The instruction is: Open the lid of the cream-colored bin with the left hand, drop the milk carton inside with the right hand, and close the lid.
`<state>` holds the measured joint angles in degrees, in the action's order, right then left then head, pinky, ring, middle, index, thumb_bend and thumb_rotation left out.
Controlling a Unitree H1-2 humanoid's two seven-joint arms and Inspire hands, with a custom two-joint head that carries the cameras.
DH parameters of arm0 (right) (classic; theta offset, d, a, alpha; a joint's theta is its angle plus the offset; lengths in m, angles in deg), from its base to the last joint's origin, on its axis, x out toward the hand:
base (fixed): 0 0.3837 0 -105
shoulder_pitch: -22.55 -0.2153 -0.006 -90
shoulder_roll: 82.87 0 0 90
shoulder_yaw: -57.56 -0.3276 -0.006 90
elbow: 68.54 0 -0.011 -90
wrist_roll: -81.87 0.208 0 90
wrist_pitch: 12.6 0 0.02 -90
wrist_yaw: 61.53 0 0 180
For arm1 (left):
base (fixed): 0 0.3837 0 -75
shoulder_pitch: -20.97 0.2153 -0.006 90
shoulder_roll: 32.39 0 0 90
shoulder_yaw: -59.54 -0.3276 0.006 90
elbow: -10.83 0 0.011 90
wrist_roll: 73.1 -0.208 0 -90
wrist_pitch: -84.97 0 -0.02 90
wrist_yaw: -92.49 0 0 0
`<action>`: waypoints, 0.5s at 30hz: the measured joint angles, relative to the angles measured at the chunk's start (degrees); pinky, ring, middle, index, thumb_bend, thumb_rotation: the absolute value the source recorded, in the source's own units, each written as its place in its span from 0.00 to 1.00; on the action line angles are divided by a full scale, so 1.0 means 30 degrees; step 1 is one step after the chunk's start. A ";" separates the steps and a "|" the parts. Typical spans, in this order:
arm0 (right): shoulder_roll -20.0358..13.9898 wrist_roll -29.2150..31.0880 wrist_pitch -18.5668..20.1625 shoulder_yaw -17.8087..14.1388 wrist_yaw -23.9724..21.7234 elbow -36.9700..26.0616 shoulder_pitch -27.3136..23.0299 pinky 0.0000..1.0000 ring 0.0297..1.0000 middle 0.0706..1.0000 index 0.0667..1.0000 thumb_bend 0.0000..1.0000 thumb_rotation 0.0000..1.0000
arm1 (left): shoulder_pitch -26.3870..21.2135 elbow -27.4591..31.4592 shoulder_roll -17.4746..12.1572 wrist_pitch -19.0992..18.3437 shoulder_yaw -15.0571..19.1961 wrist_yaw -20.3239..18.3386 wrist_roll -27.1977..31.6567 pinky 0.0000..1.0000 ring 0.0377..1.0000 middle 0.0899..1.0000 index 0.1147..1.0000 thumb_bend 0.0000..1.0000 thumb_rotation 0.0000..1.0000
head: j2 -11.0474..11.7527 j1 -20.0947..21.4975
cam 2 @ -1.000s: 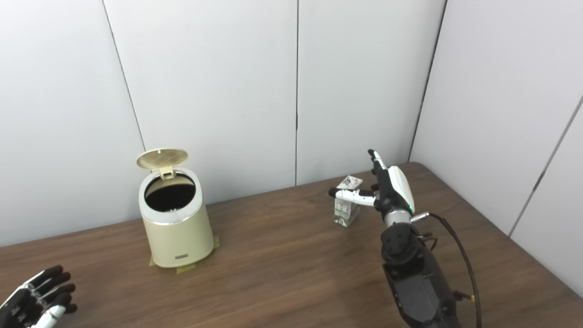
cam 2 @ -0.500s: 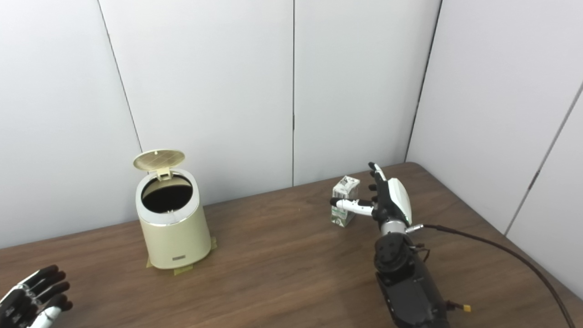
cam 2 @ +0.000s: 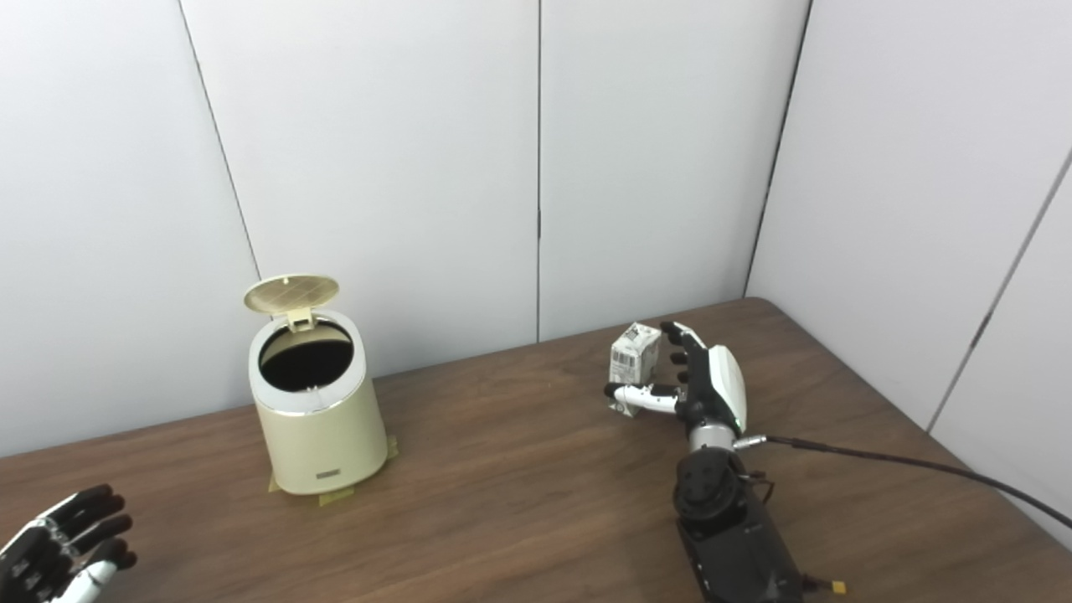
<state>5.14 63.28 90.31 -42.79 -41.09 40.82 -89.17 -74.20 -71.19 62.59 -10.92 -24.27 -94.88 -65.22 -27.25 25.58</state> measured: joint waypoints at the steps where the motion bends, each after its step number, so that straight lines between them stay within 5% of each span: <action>1: -0.0001 0.0052 -0.0086 0.0029 0.0002 0.0140 -0.0017 0.72 0.79 0.84 0.80 0.86 0.23 | 0.0001 0.0008 -0.0002 -0.0005 -0.0022 0.0001 -0.0009 0.63 0.76 0.77 0.74 0.48 0.11 | 0.0000 0.0000; 15: -0.0003 0.0199 -0.0662 0.0118 0.0293 0.1301 -0.0747 0.67 0.77 0.82 0.81 0.86 0.24 | 0.0035 0.0201 -0.0123 -0.0019 -0.0197 -0.0060 -0.0563 0.63 0.75 0.77 0.76 0.42 0.00 | -0.0117 -0.0088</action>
<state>5.13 63.87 88.32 -42.44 -40.21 44.72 -91.41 -74.10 -70.59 62.22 -10.98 -24.87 -95.06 -66.91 -27.60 25.31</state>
